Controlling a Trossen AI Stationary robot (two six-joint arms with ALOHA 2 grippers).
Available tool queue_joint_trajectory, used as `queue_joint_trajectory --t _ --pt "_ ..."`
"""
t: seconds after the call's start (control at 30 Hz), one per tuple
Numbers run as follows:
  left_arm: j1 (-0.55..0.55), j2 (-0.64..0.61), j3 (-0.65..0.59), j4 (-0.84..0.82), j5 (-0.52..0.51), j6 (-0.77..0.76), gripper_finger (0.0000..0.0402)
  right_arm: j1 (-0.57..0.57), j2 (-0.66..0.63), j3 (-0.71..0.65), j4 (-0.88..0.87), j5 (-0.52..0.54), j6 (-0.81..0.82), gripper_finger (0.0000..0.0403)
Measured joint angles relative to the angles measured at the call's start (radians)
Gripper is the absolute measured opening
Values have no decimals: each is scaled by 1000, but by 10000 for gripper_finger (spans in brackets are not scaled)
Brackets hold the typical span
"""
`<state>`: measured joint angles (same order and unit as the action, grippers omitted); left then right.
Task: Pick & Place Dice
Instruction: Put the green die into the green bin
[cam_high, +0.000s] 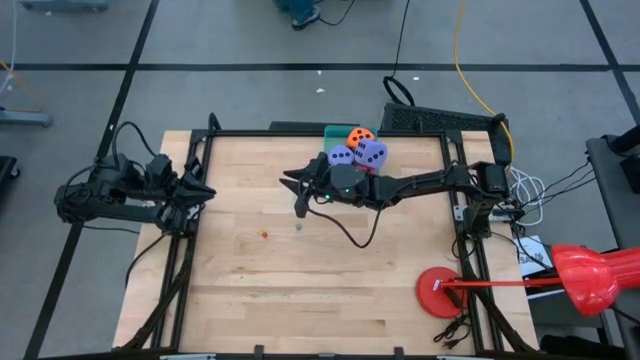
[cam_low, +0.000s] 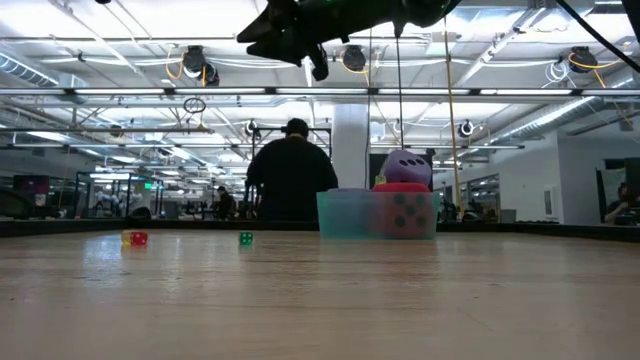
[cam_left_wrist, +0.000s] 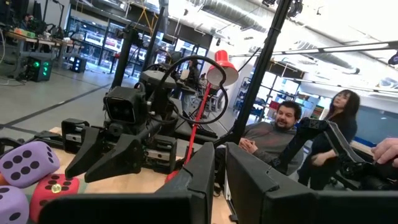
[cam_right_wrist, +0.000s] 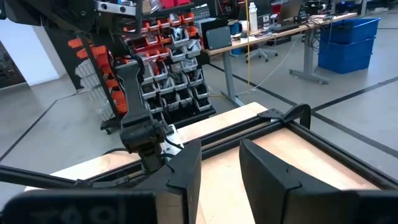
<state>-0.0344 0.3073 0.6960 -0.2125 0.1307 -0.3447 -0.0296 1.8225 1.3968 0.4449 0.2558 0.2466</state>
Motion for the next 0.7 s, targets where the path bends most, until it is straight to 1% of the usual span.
queue_joint_trajectory --t 0.37,0.57,0.7 --pt "0 0 0 0 0 0 47 2 0 0 -1 -5 0 100" --pt "0 0 0 0 0 0 47 5 0 0 -2 -126 -8 100" --pt "0 0 0 0 0 0 47 18 0 0 -2 -163 -6 100"
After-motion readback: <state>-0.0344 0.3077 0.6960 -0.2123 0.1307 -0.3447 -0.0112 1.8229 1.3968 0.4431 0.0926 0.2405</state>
